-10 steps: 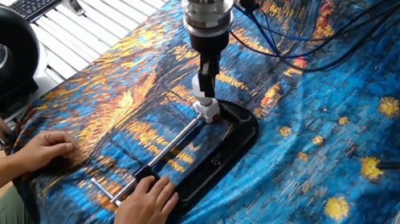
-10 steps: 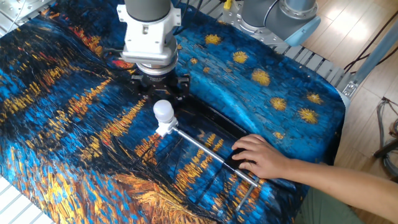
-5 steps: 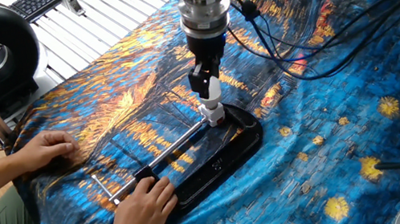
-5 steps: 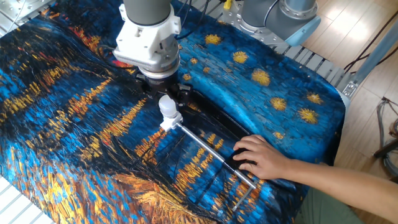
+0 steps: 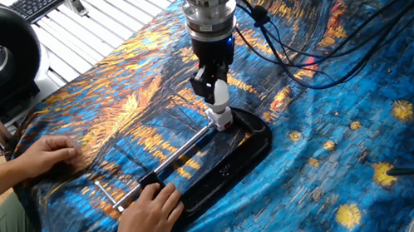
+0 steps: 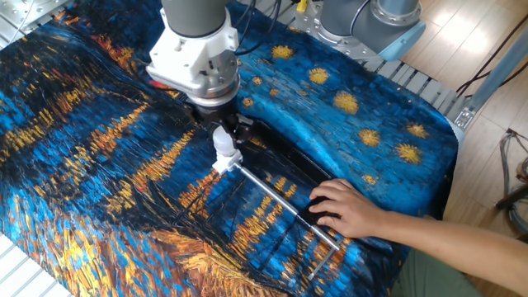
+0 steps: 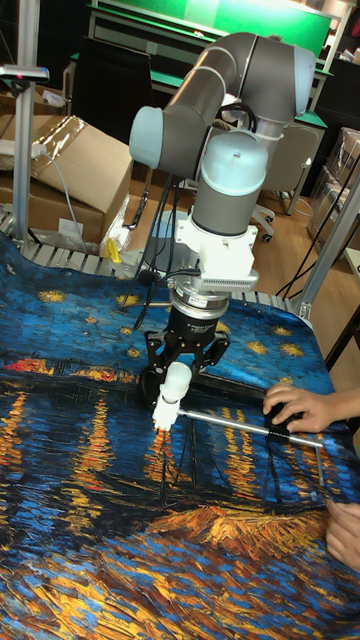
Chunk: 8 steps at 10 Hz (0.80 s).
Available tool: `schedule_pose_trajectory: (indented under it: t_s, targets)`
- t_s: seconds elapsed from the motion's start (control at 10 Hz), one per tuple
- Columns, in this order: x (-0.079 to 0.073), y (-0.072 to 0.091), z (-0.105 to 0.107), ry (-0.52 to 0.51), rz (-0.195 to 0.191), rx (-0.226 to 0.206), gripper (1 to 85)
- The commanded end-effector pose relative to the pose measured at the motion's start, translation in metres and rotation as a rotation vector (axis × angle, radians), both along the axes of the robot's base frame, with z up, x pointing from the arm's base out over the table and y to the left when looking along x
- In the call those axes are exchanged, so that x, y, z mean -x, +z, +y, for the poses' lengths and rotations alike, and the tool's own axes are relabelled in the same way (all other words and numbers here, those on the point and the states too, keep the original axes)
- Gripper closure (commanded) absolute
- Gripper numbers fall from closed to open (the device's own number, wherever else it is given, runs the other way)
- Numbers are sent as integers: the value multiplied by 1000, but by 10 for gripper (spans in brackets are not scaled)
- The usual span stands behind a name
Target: Take out the light bulb by rotating it
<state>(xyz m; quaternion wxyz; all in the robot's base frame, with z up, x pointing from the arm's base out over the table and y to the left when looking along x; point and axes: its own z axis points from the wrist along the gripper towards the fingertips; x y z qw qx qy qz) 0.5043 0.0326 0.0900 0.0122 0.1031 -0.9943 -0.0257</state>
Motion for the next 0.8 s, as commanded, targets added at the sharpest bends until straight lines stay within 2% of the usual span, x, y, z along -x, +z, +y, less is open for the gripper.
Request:
schedule_pose_trajectory:
  t_s: [0.0,0.4,0.7]
  targets:
    - [-1,0,2,-51,1,-9,370]
    - [-4,0,-4,-49,-12,11,437]
    - [-10,2,-4,29,-42,15,520]
